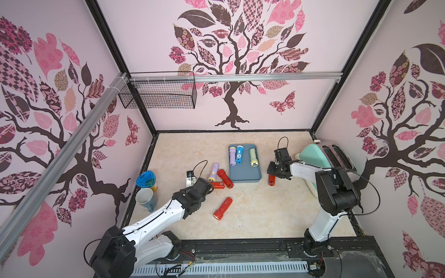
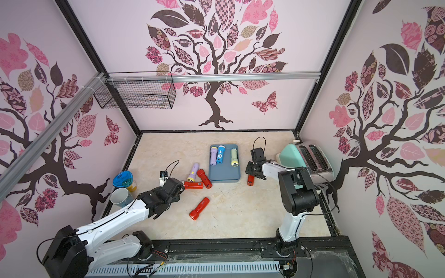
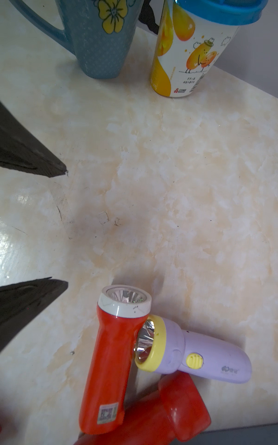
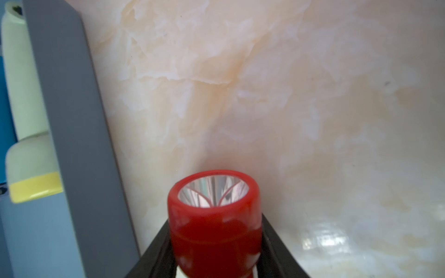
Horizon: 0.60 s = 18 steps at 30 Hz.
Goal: Put the flashlights into the storage boxes
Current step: Pick up the flashlight from the center of the board, then place the flashlight at the storage box.
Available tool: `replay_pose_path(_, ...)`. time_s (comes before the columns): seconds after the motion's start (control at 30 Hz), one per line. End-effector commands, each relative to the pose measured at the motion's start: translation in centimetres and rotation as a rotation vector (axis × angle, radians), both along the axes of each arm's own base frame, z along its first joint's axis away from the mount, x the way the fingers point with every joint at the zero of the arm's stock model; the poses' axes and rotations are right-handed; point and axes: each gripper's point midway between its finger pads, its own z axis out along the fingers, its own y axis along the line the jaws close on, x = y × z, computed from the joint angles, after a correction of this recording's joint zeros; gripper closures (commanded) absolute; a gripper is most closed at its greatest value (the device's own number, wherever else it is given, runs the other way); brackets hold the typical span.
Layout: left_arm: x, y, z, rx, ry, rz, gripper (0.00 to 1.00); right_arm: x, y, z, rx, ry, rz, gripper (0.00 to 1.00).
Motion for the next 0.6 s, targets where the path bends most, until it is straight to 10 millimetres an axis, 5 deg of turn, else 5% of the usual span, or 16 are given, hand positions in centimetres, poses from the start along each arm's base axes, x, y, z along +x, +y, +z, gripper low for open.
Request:
replay_pose_path(0.0, -0.6, 0.6, -0.6, 0.019, 0.012, 0.009, 0.30, 0.6, 0.8, 4.6, 0.056, -0.093, 0.011, 0.63)
replay_pose_path(0.23, -0.7, 0.6, -0.5, 0.001, 0.000, 0.007, 0.30, 1.6, 5.6, 8.8, 0.067, -0.201, 0.099, 0.65)
replay_pose_path(0.57, -0.7, 0.6, -0.3, -0.005, -0.010, 0.004, 0.30, 6.1, 12.4, 8.4, 0.121, -0.227, 0.202, 0.68)
